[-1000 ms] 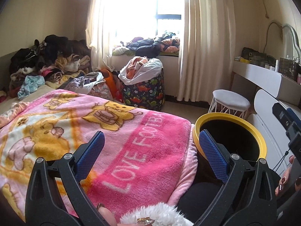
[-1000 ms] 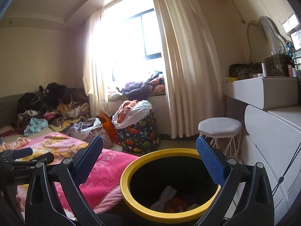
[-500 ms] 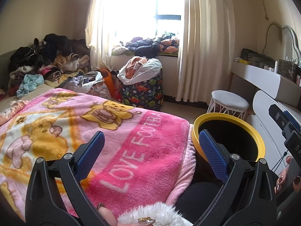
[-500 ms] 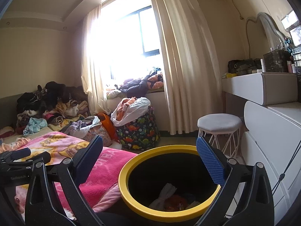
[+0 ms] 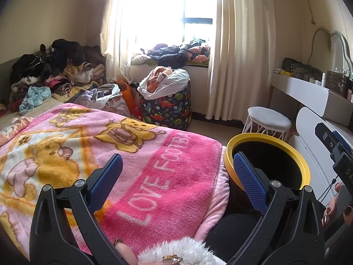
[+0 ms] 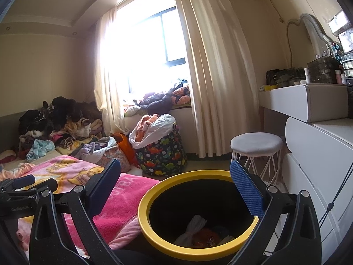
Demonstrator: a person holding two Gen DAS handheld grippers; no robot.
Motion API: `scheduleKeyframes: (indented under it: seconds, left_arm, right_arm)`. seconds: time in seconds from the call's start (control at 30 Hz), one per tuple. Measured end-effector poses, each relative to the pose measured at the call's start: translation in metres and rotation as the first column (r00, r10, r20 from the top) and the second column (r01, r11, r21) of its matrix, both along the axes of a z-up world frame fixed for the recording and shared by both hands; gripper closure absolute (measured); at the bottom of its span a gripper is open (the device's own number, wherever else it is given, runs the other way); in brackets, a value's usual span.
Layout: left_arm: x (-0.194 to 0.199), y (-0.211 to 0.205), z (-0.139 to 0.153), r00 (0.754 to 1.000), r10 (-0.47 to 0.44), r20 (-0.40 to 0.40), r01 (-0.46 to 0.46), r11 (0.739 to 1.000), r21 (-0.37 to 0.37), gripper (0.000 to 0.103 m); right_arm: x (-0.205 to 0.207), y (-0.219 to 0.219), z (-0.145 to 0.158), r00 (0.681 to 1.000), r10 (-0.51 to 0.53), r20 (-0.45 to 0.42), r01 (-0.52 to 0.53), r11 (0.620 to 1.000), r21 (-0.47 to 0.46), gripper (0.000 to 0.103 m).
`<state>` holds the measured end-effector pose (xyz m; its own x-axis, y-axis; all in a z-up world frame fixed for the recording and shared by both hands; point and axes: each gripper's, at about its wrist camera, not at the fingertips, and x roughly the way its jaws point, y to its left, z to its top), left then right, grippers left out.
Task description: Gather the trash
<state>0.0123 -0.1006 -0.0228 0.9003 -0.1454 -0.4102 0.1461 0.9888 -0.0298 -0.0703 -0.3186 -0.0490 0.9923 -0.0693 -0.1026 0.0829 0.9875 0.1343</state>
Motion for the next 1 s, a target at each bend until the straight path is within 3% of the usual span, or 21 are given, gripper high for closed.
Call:
scheduleKeyframes:
  seconds: [1.0]
  left_arm:
    - [0.0001, 0.0005, -0.0006, 1.0, 0.003, 0.003, -0.003, 1.0, -0.003, 0.011]
  right_arm:
    - [-0.0002, 0.0003, -0.001, 1.0, 0.001, -0.007, -0.001, 1.0, 0.002, 0.006]
